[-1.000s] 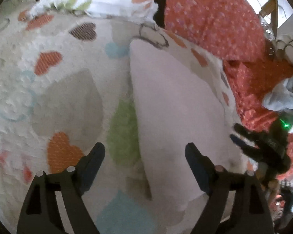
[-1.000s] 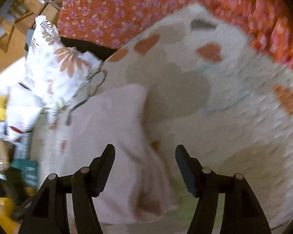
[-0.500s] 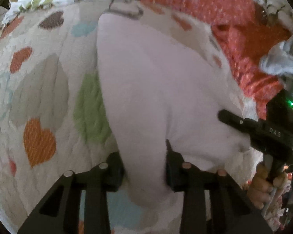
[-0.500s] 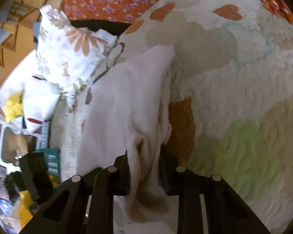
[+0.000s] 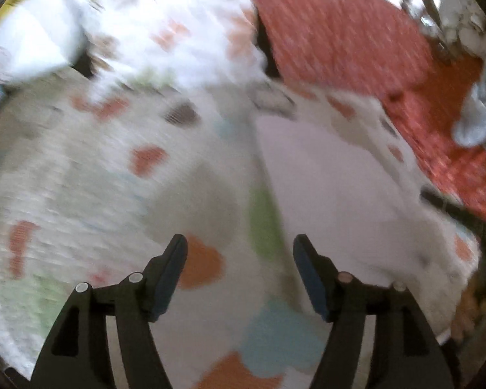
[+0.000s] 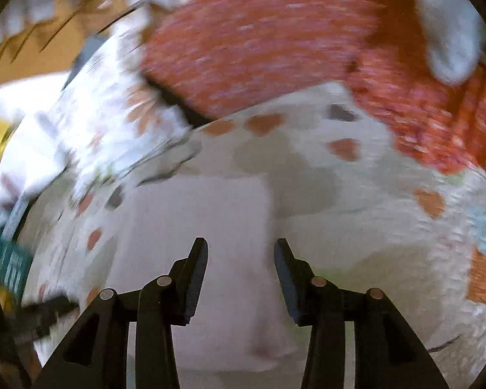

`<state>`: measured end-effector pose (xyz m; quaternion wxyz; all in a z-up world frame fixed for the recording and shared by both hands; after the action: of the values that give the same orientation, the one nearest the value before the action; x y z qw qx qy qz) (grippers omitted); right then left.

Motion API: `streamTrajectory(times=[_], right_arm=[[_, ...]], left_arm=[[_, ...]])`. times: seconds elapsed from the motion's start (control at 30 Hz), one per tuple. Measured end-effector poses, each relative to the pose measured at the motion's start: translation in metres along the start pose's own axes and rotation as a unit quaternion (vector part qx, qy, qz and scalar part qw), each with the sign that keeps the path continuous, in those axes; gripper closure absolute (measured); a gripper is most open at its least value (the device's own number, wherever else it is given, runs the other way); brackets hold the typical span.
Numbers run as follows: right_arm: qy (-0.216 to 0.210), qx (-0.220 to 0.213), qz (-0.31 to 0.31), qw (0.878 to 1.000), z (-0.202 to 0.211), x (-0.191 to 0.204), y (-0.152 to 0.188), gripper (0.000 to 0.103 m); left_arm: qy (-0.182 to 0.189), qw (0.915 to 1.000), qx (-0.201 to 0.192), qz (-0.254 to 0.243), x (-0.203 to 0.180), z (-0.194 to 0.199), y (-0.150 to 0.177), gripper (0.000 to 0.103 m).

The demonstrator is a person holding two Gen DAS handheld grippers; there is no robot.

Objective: Fold small clothes

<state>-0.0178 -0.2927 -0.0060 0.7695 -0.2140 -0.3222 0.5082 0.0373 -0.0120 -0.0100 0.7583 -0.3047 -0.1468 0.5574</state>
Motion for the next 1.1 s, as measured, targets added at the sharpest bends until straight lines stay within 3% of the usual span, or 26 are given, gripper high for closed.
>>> streamTrajectory(times=[0.1,0.17,0.27,0.33,0.37,0.43,0.6,0.73,0.8,0.97,1.1], right_arm=[[-0.032,0.046,0.055,0.997,-0.024,0.050,0.012,0.059],[-0.042,0.072,0.089,0.993,-0.042,0.084,0.025,0.059],[0.000,0.085,0.134,0.987,-0.071,0.111,0.049,0.059],[0.030,0.093,0.139,0.985,-0.078,0.118,0.065,0.059],[0.040,0.090,0.141,0.985,-0.073,0.121,0.071,0.059],[0.035,0.108,0.152,0.982,-0.061,0.123,0.086,0.059],[0.048,0.141,0.137,0.979,-0.019,0.094,0.108,0.059],[0.071,0.093,0.096,0.988,0.020,0.071,0.093,0.059],[0.077,0.078,0.079,0.991,0.028,0.068,0.079,0.059],[0.088,0.055,0.086,0.991,0.009,0.090,0.044,0.059],[0.092,0.062,0.103,0.988,-0.035,0.119,0.033,0.059]], left_arm=[[-0.033,0.9974,-0.050,0.040,0.026,0.028,-0.007,0.036],[-0.047,0.9939,-0.081,0.057,0.037,0.046,-0.010,0.029],[-0.088,0.9810,-0.156,0.075,0.051,0.083,-0.008,0.013],[-0.124,0.9674,-0.205,0.081,0.059,0.106,-0.002,0.003],[-0.143,0.9585,-0.232,0.082,0.063,0.117,0.003,0.001],[-0.158,0.9501,-0.255,0.086,0.067,0.128,0.005,0.000],[-0.126,0.9589,-0.241,0.080,0.069,0.131,0.007,0.000],[-0.110,0.9651,-0.222,0.084,0.070,0.124,0.012,0.000],[-0.121,0.9684,-0.200,0.088,0.072,0.115,0.014,0.000],[-0.098,0.9791,-0.138,0.113,0.086,0.090,0.019,0.000],[-0.094,0.9794,-0.122,0.131,0.099,0.082,0.020,0.000]])
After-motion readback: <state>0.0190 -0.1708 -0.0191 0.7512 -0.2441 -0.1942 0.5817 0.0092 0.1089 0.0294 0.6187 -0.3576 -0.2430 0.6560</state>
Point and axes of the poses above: each gripper's, at about its wrist camera, not at the fingertips, and z roughly against the way its jaws point, x to its left, y to its underside, the point moved 5 cm from there along -z, roughly the way its jaws point, and after that the axes turned 1 degree about x, right-handed, at the moved point
